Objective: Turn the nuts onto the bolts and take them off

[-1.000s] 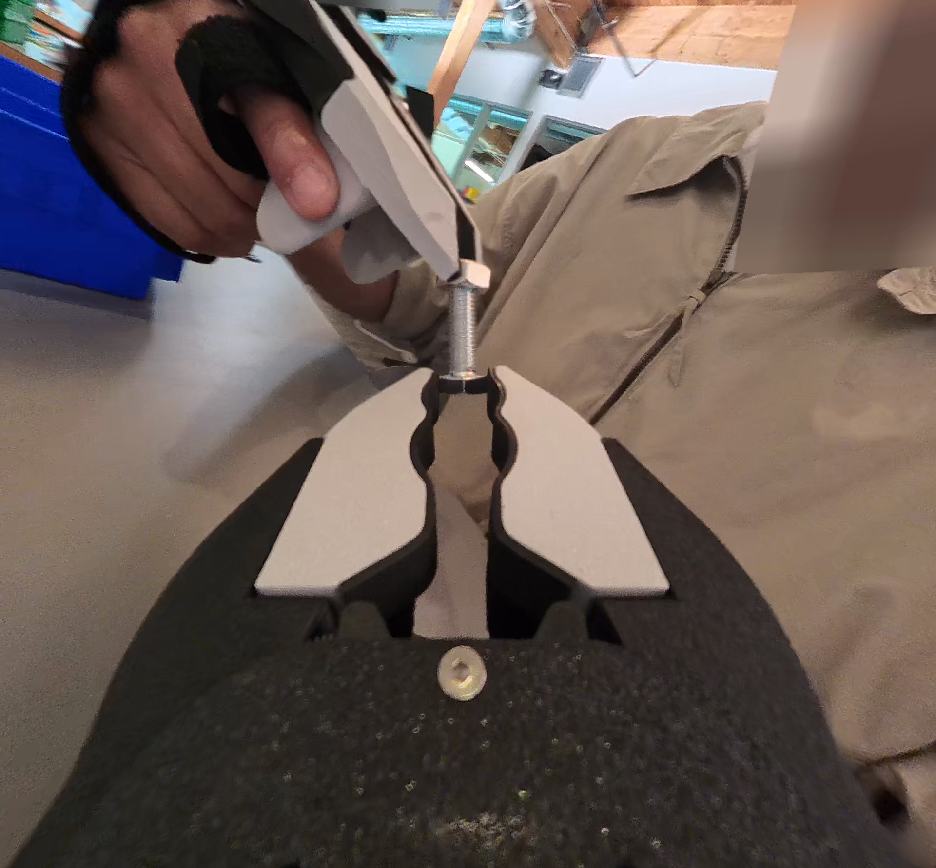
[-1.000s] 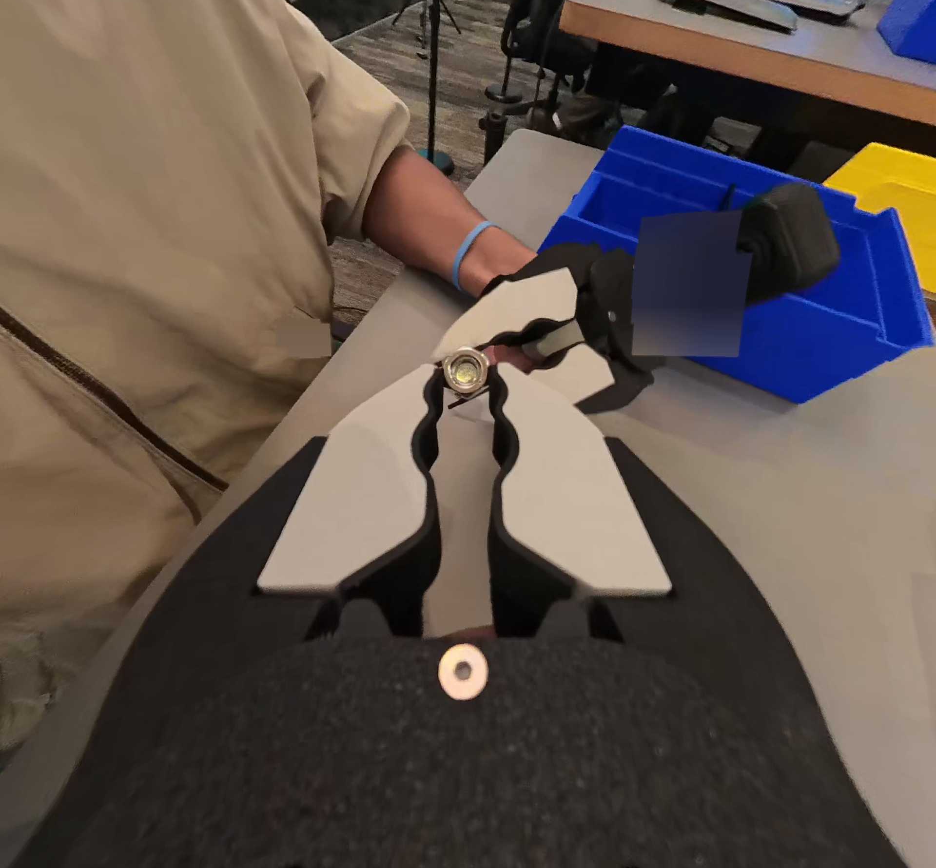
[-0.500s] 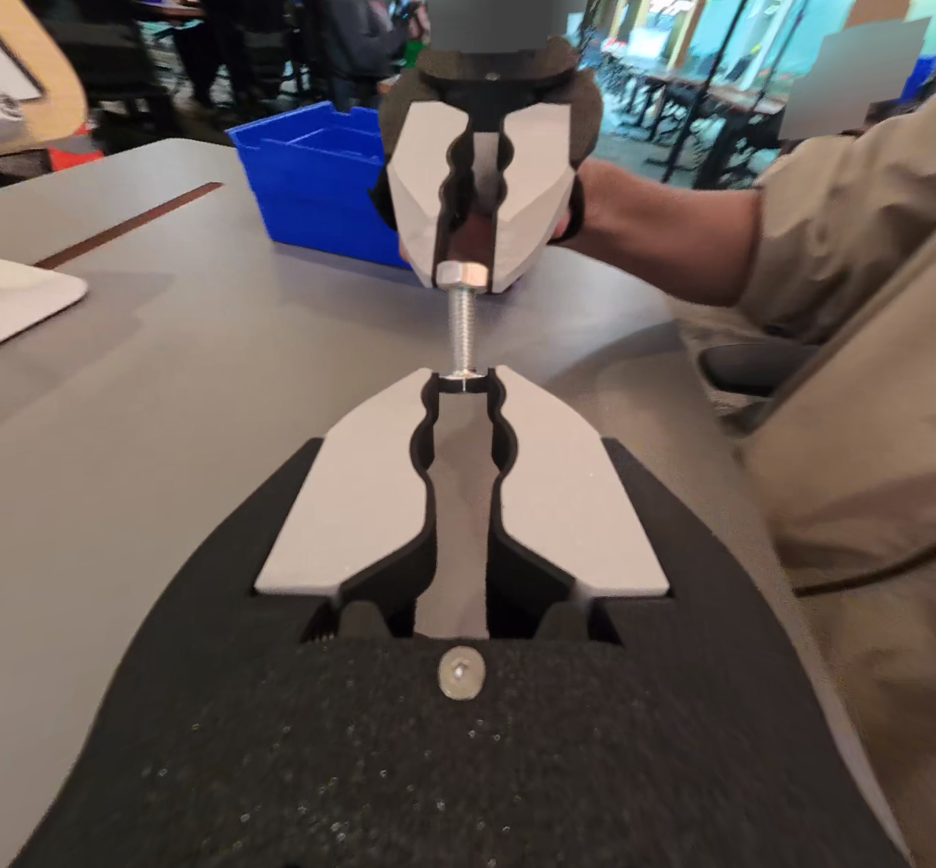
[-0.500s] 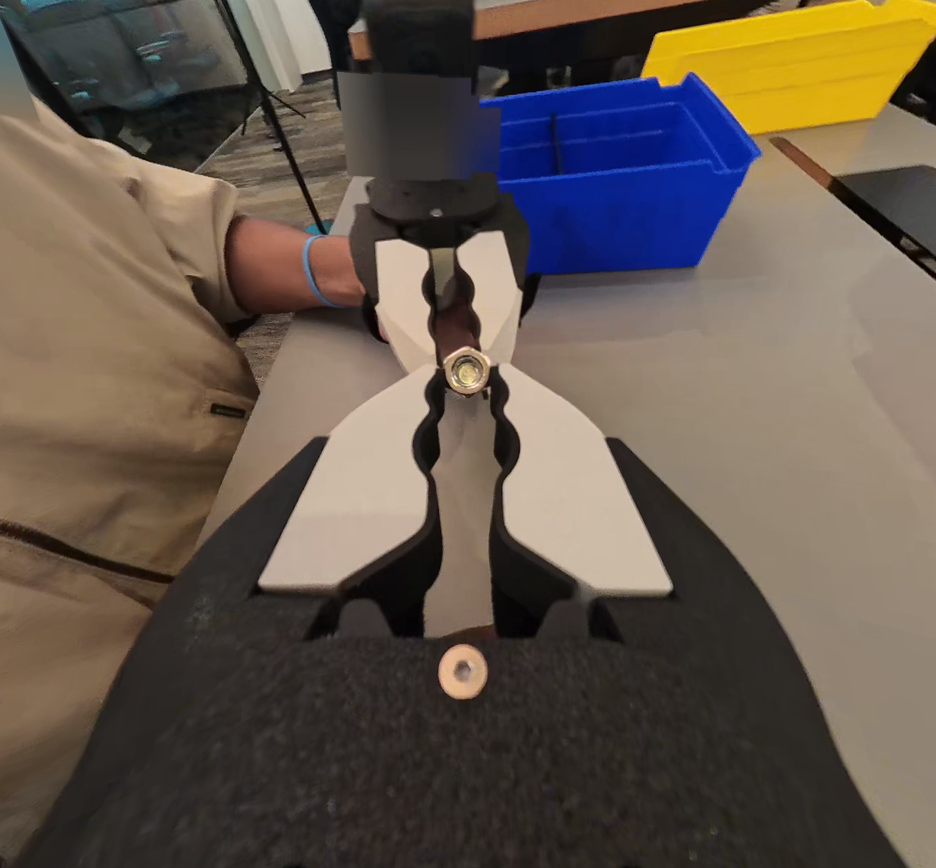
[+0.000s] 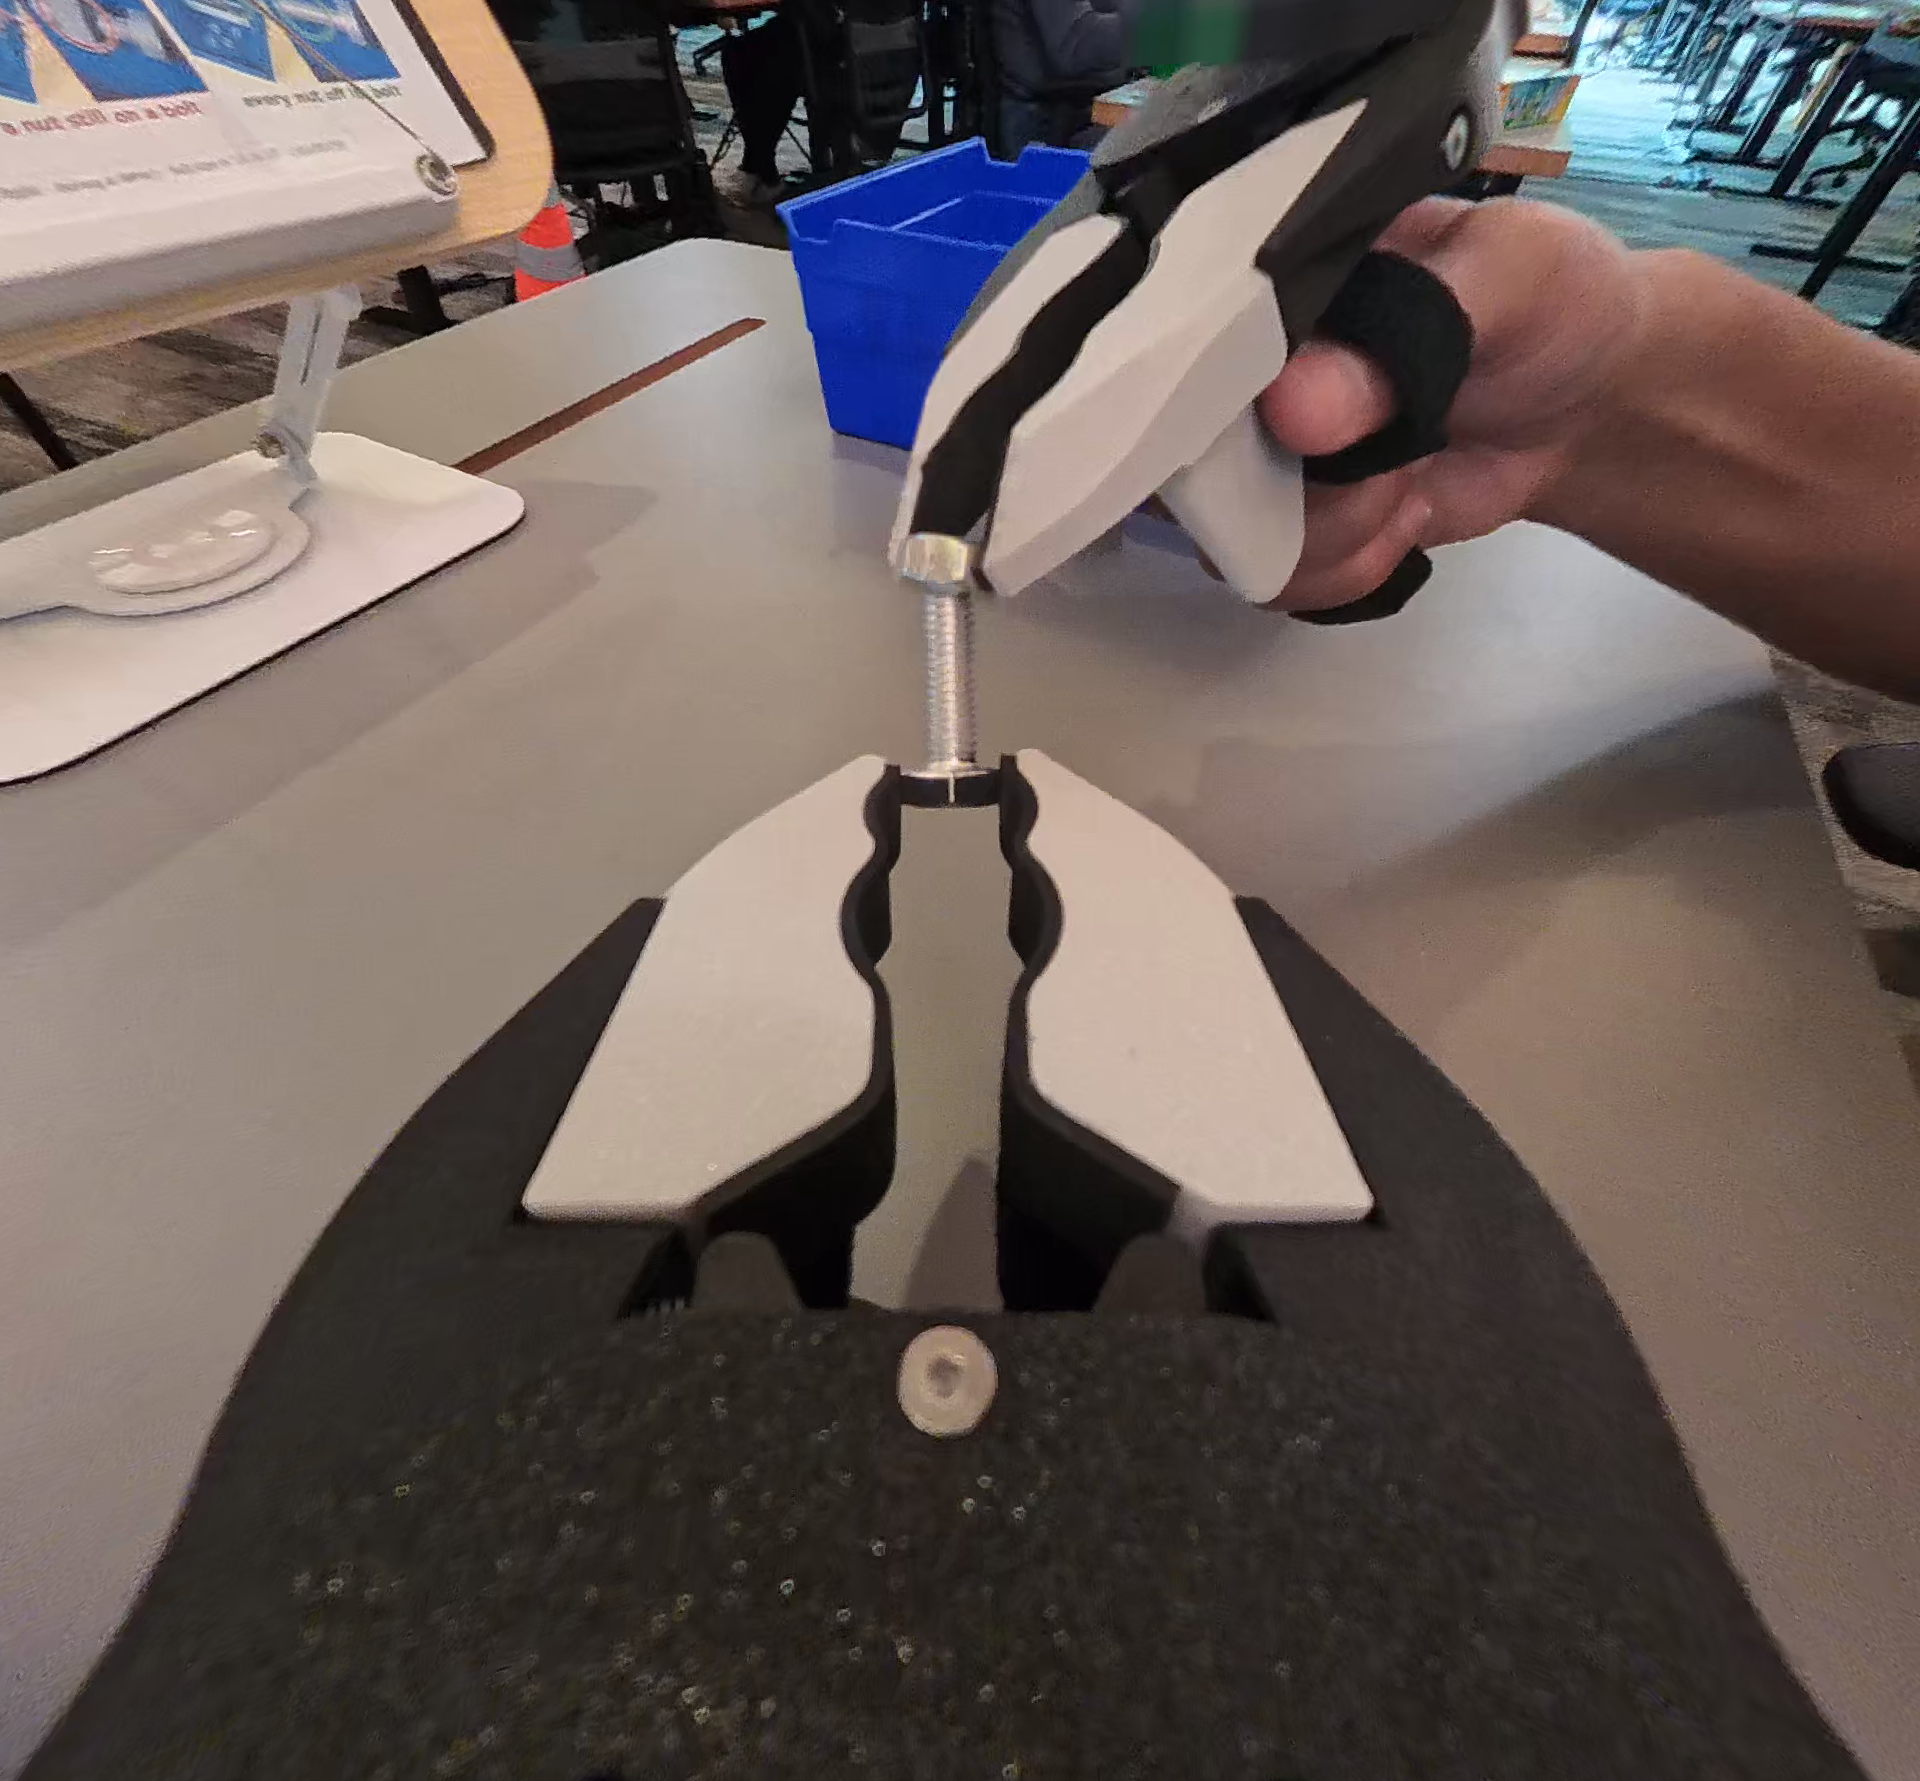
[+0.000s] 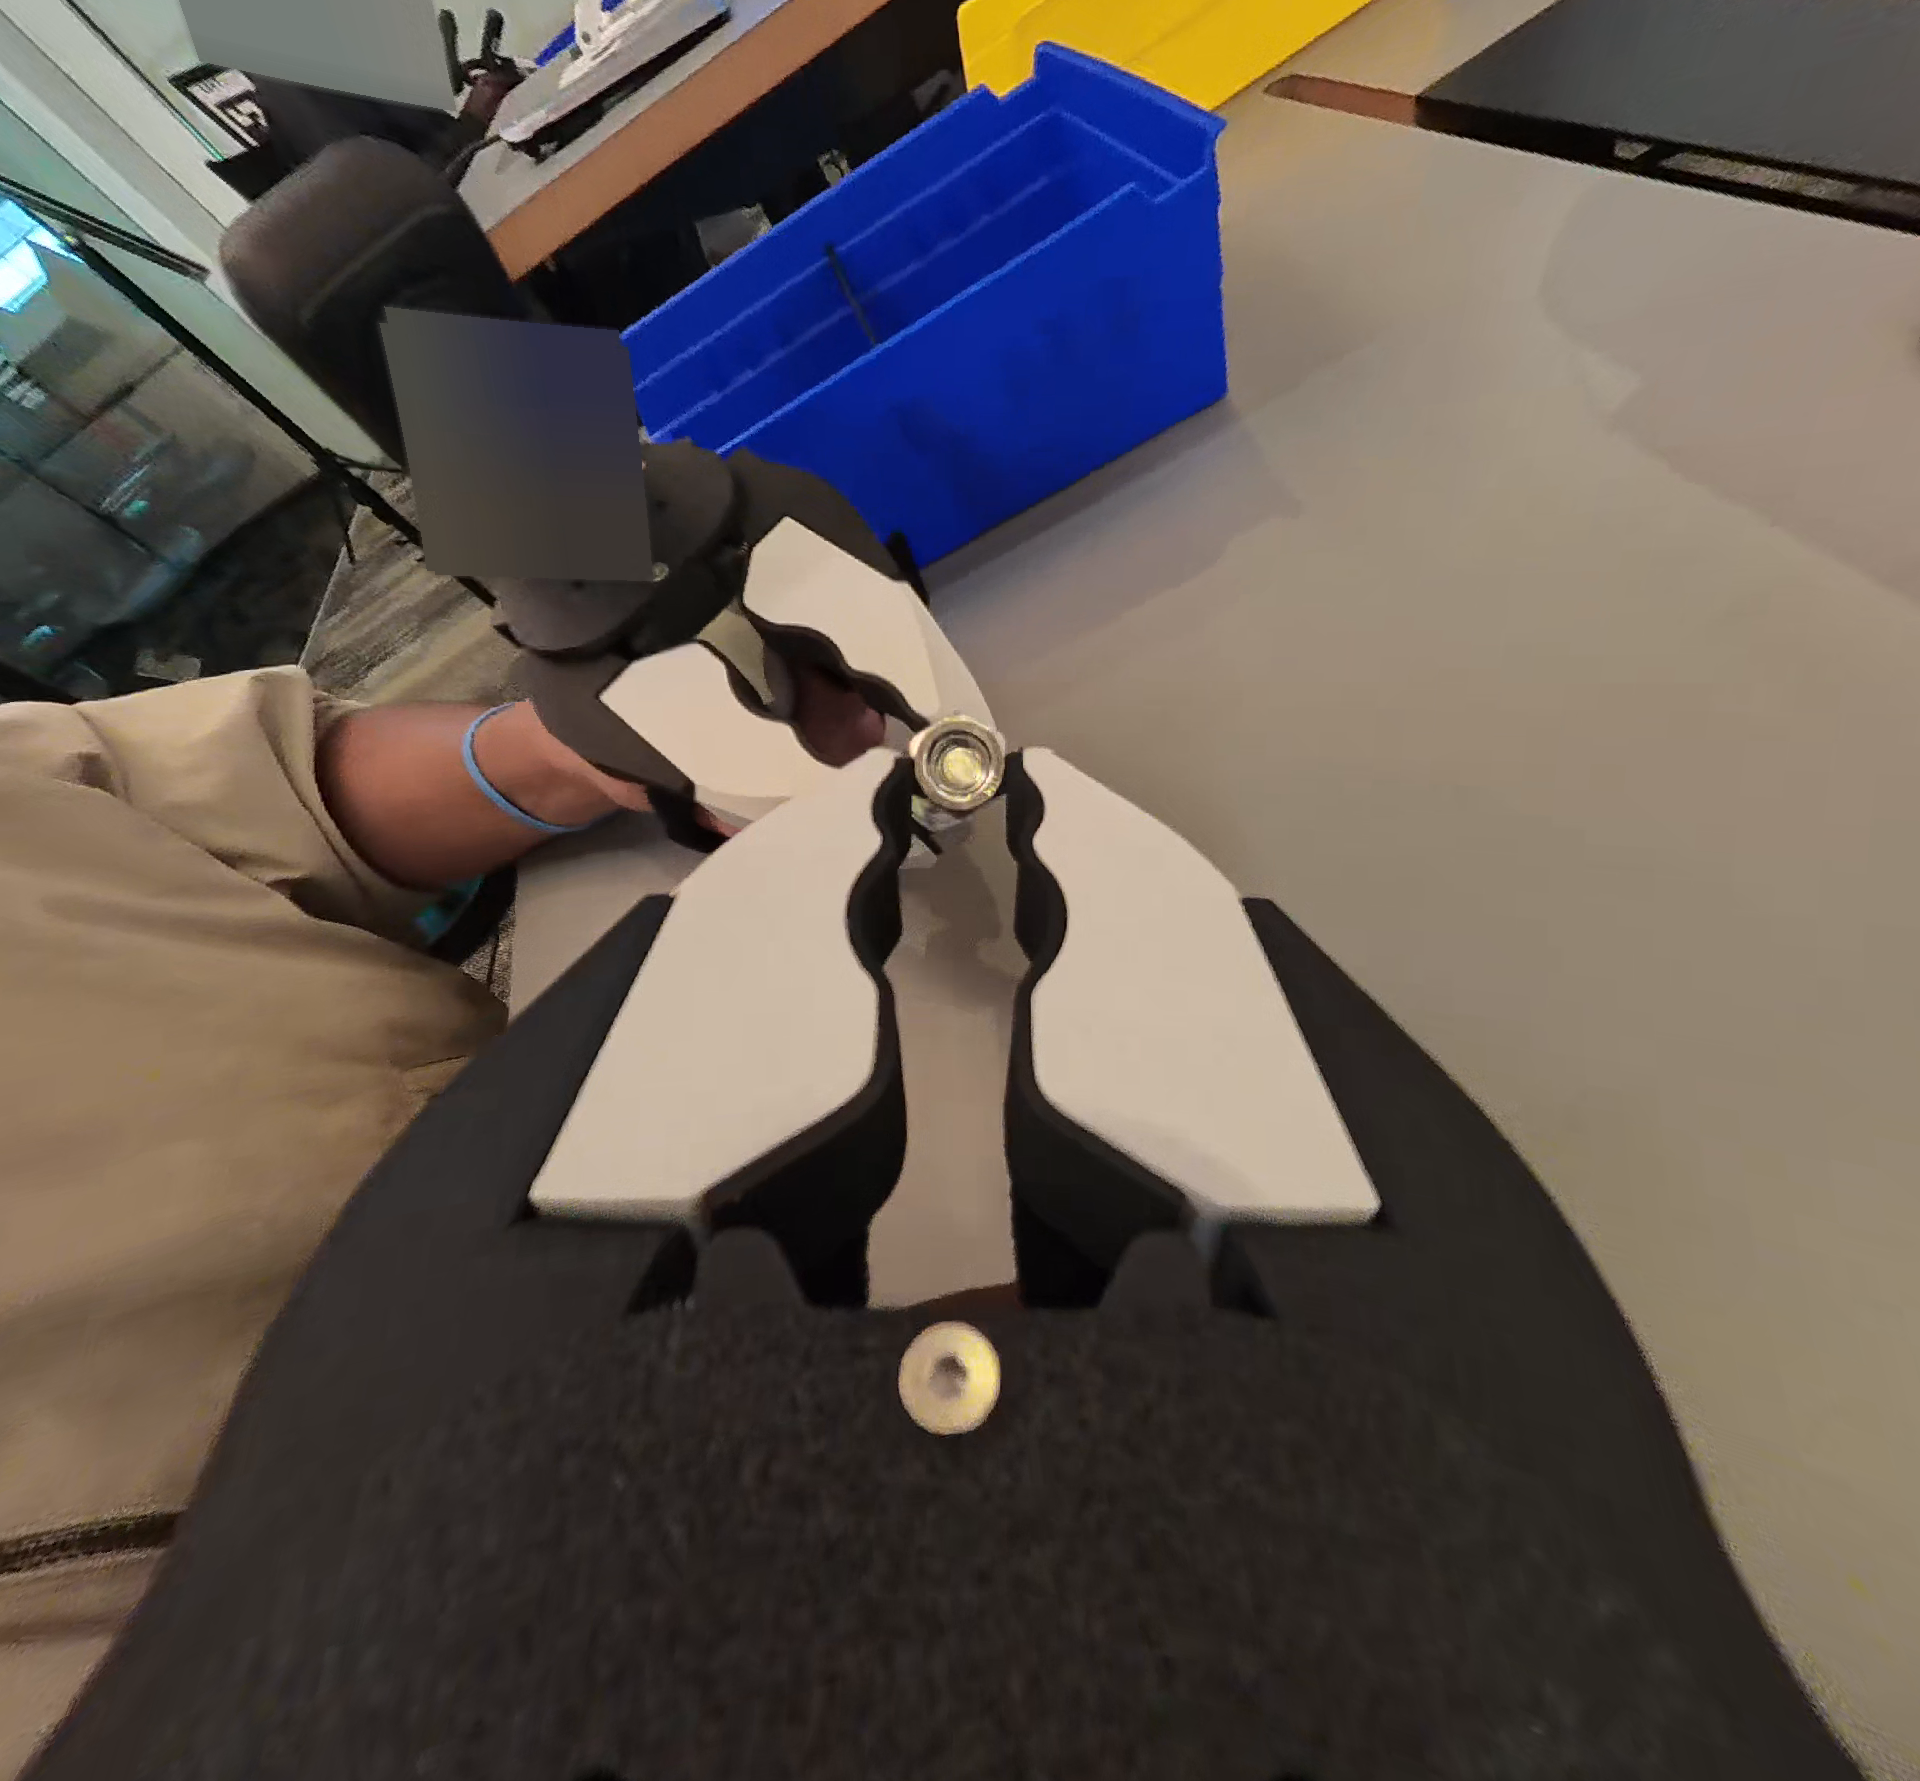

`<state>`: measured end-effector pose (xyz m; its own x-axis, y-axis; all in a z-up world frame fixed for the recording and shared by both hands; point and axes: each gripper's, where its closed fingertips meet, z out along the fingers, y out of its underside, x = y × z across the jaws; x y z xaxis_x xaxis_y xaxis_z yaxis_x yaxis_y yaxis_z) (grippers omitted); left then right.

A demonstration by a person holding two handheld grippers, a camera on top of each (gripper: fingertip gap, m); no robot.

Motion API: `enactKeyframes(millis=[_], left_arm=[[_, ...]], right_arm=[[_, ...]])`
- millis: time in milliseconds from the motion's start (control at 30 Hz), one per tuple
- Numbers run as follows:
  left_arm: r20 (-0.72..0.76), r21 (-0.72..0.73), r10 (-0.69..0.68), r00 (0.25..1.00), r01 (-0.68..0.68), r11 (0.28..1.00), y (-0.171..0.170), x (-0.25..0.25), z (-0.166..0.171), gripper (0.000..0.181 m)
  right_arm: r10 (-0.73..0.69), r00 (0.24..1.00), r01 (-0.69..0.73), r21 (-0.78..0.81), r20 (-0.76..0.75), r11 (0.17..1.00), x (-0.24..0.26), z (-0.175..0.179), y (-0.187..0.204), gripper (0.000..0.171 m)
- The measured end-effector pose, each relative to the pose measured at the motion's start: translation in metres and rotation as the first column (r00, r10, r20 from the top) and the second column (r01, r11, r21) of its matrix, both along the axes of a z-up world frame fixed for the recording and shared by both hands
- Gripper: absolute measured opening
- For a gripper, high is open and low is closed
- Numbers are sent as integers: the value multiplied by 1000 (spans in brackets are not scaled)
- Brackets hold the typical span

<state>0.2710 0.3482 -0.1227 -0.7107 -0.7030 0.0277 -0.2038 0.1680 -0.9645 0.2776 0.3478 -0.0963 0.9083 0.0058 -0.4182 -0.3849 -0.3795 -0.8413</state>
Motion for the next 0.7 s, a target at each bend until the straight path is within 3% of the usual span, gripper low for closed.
enactKeyframes(millis=[100, 333, 700], left_arm=[[4, 3, -3, 1000, 3, 1000, 1, 0, 0, 17], [121, 155, 78, 990, -96, 983, 5, 4, -1, 17], [9, -2, 39, 999, -38, 999, 4, 4, 0, 17]], right_arm=[[3, 1000, -3, -14, -13, 1000, 0, -1, 0, 17], [-33, 987, 28, -38, -155, 999, 2, -3, 1, 17], [-47, 995, 43, -43, -88, 998, 4, -1, 3, 17]])
